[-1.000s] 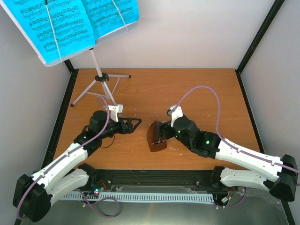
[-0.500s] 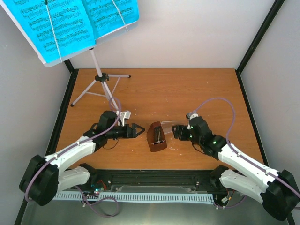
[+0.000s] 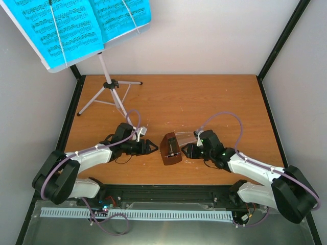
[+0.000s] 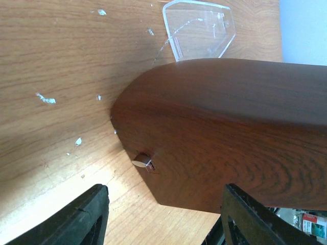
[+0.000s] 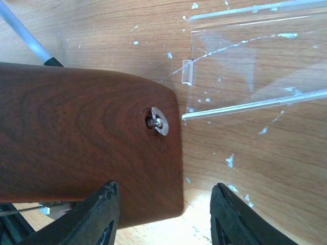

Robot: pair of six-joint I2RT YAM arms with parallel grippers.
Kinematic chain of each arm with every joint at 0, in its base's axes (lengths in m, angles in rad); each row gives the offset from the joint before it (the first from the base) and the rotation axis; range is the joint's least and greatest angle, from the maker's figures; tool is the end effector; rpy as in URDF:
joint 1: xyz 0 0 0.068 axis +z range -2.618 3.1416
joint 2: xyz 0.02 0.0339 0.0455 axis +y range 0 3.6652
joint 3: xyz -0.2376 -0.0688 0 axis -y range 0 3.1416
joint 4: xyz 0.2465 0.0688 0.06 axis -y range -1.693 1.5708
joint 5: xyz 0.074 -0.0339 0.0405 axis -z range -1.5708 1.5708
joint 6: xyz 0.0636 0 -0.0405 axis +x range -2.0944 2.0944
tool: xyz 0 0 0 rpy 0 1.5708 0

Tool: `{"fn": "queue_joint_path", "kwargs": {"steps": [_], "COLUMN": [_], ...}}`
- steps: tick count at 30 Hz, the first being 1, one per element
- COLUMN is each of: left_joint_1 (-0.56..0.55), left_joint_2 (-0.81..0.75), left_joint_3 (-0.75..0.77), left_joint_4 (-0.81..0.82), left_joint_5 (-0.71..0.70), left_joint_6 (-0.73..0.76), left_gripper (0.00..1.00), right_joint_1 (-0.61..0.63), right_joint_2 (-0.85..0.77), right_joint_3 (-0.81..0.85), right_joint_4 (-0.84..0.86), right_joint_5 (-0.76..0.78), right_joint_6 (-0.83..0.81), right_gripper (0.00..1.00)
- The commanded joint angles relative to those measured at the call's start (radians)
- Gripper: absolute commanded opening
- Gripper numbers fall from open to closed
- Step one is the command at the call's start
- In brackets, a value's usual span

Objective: Pack up the instrument practice props

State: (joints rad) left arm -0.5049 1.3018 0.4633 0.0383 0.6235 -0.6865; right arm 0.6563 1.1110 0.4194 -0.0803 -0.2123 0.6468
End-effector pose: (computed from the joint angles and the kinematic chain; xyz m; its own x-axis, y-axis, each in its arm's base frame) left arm 0.2042 -0.1553 0.1092 -0.9602 -0.0572 -0.2732 0.1810 0.6174 -0.7655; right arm 0.1822 0.1572 0.1204 -0.8725 0.0716 -0.4833 -0.2385 0.8010 0.5491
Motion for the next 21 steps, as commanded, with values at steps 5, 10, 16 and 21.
{"fn": "queue_joint_path", "kwargs": {"steps": [5,10,16,21], "left_joint_1": [-0.007,-0.014,-0.015,-0.015], "left_joint_2": [0.065,0.094,0.103,0.112], "left_joint_3": [0.048,0.064,0.074,0.08], "left_joint_4": [0.072,0.082,0.106,0.128], "left_joint_5": [0.031,0.025,-0.002,-0.01], "left_joint_6": [0.031,0.042,0.042,0.047], "left_gripper": [0.58,0.56,0.56,0.56], "right_joint_1": [0.015,0.036,0.106,0.178], "right_joint_2": [0.059,0.066,0.07,0.09], "right_joint_3": [-0.015,-0.027,-0.036,-0.035], "right_joint_4": [0.105,0.13,0.175,0.248], "right_joint_5": [-0.035,-0.041,-0.024,-0.016], "right_joint_6": [-0.014,-0.02,-0.031,-0.007], "right_gripper": [0.46,0.41,0.39,0.39]}}
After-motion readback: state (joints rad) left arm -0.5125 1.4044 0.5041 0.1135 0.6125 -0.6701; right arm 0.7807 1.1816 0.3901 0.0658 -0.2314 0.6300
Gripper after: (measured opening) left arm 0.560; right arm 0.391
